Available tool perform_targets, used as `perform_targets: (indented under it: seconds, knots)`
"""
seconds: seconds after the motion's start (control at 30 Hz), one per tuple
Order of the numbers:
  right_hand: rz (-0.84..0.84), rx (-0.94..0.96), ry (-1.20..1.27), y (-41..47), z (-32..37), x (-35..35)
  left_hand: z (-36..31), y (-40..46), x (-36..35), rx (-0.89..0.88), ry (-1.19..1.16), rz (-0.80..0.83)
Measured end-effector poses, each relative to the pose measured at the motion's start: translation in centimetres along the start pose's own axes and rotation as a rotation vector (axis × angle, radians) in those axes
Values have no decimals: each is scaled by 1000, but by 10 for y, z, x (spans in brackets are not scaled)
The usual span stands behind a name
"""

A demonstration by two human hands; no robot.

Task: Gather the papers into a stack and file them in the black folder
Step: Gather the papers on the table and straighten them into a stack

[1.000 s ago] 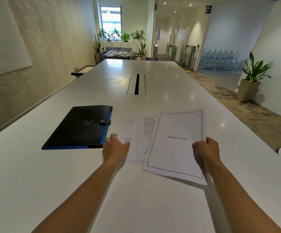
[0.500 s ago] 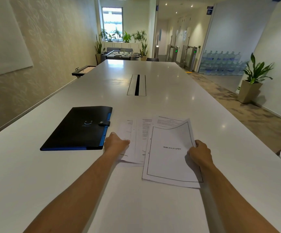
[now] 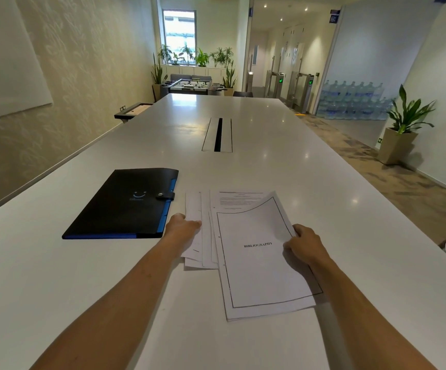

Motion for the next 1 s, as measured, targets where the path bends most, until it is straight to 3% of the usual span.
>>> perform_targets:
  seconds: [0.23,0.4,0.77,1.0]
  knots:
    - [62,-11,183,2,2,-12,4,2,1,-27,-13,54]
    - [11,-71,354,5,-3,-13,9,0,-2,-28,-91,143]
    - [-173,-90,266,-1,2,-20,11,-5,-9,-94,-83,250]
    - [-268,-40,181,-12,19,-33,15,-17,-20,40,-202,337]
Point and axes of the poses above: each hand's wrist, its own y-axis towards the middle knuckle, its own x-axis out of the back of the hand, z = x × y, the point moved 7 cm from there along y, towards the middle knuckle, and after that the axes turned 2 degrees about z, right-handed, at the moved point
